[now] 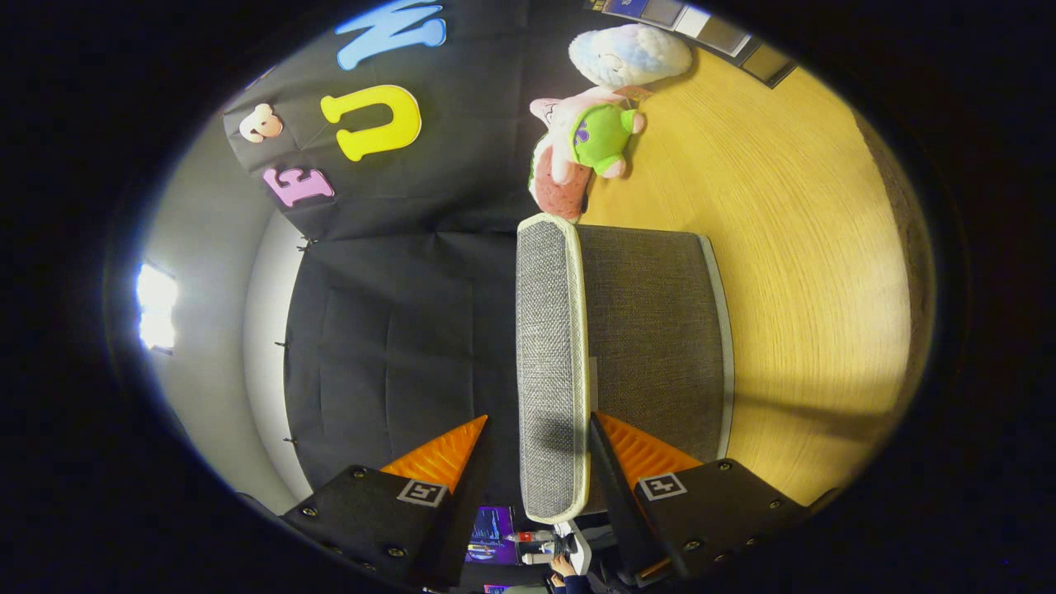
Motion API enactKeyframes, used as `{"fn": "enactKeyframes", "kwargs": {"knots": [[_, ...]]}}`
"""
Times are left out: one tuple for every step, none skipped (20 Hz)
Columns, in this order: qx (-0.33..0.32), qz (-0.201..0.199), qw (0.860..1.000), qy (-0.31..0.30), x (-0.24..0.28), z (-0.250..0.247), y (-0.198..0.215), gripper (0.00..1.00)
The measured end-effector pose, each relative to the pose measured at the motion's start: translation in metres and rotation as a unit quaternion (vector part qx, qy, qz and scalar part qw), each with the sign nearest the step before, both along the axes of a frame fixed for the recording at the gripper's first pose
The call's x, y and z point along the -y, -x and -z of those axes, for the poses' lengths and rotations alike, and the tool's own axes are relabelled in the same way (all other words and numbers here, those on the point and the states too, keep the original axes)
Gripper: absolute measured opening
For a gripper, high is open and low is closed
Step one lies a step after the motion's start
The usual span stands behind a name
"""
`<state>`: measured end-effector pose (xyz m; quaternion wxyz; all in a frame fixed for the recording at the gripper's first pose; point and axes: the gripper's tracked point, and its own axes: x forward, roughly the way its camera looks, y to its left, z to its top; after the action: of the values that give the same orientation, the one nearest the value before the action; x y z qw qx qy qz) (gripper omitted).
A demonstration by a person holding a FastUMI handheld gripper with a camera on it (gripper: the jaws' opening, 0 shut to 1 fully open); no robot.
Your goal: Open the storage box then place both shoes into the box .Put the left shoe in first, then the right shoe, with the right side of both shoes facing outward in a uniform manner.
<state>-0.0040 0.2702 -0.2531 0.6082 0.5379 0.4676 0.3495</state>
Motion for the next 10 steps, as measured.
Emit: {"fn": "enactKeyframes", "kwargs": {"knots": [[-0.005, -0.005, 1.0, 0.014, 0.0, 0.011, 0.004, 0.69], [-0.014, -0.004, 1.0, 0.017, 0.001, 0.019, 0.005, 0.7], [-0.021, 0.003, 1.0, 0.006, 0.0, 0.019, 0.005, 0.7], [-0.024, 0.014, 1.0, -0.006, -0.001, 0.018, 0.002, 0.7], [-0.03, 0.017, 0.999, -0.021, -0.003, 0.015, 0.001, 0.7], [-0.033, 0.017, 0.999, -0.033, -0.006, 0.012, -0.001, 0.7], [-0.029, 0.016, 0.998, -0.045, -0.007, 0.005, 0.0, 0.7], [-0.02, 0.017, 0.998, -0.054, -0.006, -0.004, -0.003, 0.69], [-0.015, 0.011, 0.998, -0.055, -0.005, -0.007, -0.002, 0.69], [-0.012, 0.007, 0.998, -0.053, -0.005, -0.008, -0.002, 0.69]]}}
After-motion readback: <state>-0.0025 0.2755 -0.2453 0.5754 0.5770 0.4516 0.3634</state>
